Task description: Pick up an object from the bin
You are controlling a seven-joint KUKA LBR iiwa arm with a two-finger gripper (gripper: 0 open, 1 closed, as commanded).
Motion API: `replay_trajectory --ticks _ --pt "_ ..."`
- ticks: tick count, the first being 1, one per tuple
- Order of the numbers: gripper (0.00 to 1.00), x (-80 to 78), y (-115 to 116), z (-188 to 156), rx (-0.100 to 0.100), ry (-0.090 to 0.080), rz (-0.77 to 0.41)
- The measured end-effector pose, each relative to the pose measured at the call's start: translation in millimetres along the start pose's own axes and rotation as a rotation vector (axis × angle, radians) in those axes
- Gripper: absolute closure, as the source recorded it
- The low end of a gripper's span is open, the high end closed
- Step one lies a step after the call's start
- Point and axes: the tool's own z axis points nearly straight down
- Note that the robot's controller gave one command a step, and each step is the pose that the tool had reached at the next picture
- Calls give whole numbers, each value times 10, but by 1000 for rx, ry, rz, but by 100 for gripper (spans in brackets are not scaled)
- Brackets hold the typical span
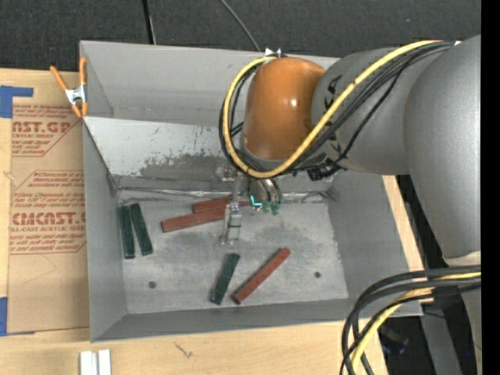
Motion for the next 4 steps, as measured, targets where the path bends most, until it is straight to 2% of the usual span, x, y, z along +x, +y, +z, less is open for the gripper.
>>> replay_trajectory --ticks 1,2,3,4 --pt "0 -71 166 387 -1 -10 -1" --pt "100 -42 305 774 0 -5 -85" --pt "100 -42 305 774 0 -5 -84" --pt "100 0 313 -361 0 -2 -147"
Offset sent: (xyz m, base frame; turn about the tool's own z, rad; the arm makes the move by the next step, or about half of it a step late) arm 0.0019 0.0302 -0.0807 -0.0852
